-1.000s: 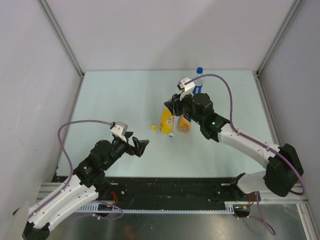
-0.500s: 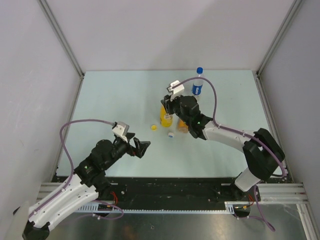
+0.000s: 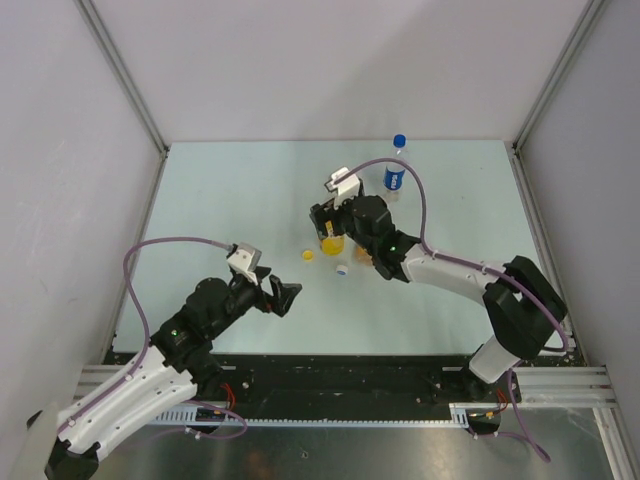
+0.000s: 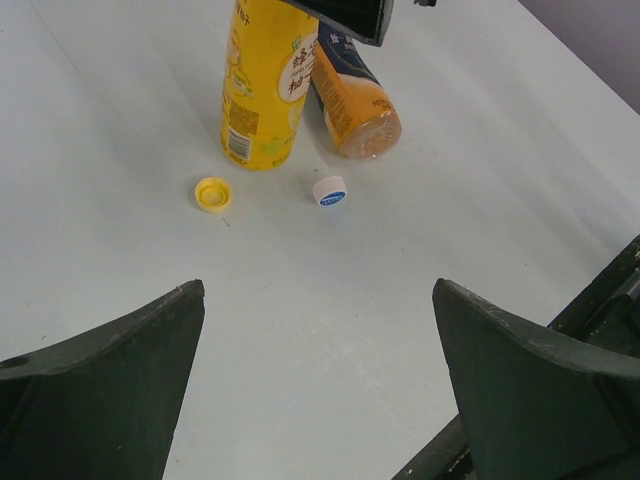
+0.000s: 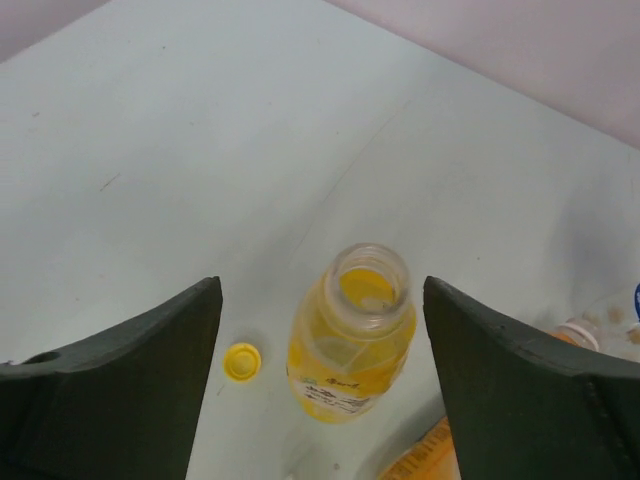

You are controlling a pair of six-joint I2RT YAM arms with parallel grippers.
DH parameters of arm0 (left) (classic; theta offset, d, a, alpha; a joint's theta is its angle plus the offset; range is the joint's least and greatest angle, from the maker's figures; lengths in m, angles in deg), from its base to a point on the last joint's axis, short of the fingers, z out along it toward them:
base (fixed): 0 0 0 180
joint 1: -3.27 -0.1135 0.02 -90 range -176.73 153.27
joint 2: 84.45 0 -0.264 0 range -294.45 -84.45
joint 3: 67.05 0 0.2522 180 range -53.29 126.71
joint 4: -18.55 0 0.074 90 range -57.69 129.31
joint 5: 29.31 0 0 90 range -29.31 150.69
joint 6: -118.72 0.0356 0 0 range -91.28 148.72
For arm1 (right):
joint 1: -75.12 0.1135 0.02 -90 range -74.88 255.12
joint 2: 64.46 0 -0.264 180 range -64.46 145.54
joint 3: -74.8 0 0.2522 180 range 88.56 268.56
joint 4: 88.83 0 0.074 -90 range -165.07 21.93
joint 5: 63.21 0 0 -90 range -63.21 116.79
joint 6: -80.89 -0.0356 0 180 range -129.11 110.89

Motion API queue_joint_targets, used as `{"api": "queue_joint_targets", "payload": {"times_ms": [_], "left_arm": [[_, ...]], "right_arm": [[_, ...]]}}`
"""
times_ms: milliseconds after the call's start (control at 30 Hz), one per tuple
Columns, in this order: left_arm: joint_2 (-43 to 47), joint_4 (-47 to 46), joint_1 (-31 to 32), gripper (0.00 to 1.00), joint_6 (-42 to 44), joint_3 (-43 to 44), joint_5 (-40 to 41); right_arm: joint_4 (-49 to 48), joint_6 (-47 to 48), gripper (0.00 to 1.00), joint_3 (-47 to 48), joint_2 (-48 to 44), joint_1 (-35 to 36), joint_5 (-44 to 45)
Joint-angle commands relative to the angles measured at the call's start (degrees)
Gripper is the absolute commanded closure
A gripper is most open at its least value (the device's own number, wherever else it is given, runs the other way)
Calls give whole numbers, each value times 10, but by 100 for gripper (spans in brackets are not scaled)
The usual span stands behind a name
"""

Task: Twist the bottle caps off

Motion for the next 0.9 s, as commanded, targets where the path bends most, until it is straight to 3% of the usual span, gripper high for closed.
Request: {"api": "queue_joint_targets", "payload": {"times_ms": [0, 133, 567, 867], "left_arm": [[-1, -4, 1, 1, -1, 8, -7], [-12, -4, 1, 1, -1, 8, -11], [-46, -6, 1, 1, 4, 17, -10], [-71, -7, 1, 1, 13, 29, -13]], "right_arm": [[16, -20, 8, 22, -64, 2, -13], [48, -48, 1, 22, -116, -1, -32], [206, -157, 1, 22, -245, -119, -121], [175, -185, 1, 25, -220, -196, -118]]}}
